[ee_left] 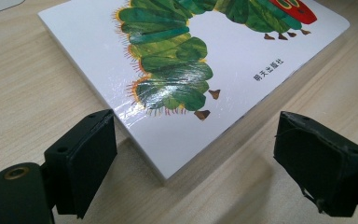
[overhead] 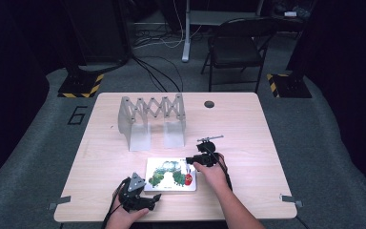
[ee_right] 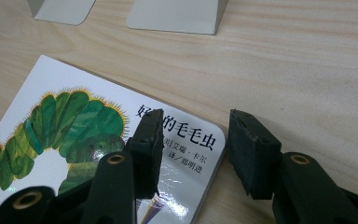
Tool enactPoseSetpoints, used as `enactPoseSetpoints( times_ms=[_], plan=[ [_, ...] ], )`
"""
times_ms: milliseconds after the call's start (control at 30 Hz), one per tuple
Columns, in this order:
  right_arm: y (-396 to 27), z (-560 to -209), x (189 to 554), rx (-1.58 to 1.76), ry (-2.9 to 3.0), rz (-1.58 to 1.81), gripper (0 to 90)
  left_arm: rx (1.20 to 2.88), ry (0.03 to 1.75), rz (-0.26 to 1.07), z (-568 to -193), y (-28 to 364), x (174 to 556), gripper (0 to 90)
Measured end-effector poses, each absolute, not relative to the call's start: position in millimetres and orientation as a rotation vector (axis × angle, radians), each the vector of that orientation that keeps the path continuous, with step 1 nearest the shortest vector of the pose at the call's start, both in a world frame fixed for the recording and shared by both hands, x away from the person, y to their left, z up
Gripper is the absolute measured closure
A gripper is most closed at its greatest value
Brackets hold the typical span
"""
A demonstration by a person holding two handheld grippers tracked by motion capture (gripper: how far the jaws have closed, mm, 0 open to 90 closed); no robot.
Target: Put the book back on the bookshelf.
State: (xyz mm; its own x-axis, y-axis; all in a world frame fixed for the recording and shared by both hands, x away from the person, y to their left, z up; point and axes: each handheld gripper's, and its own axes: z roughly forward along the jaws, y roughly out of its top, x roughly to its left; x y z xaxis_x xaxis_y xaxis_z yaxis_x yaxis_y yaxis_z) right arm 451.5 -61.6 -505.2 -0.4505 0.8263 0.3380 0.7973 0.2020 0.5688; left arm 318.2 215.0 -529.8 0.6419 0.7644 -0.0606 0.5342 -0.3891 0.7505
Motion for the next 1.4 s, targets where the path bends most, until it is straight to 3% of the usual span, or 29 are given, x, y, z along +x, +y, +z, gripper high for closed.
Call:
enactPoseSetpoints(
  times_ms=[733, 1400],
  plan=[
    [-68, -497, 448, 1.669, 2.365, 1.178, 59.1, 2.101, 1.007, 0.376, -529, 213, 319, 10.7],
    [-66, -467, 441, 1.605, 2.362, 1.228, 59.5, 2.111, 1.066, 0.462, -531, 204, 317, 10.3]
  ],
)
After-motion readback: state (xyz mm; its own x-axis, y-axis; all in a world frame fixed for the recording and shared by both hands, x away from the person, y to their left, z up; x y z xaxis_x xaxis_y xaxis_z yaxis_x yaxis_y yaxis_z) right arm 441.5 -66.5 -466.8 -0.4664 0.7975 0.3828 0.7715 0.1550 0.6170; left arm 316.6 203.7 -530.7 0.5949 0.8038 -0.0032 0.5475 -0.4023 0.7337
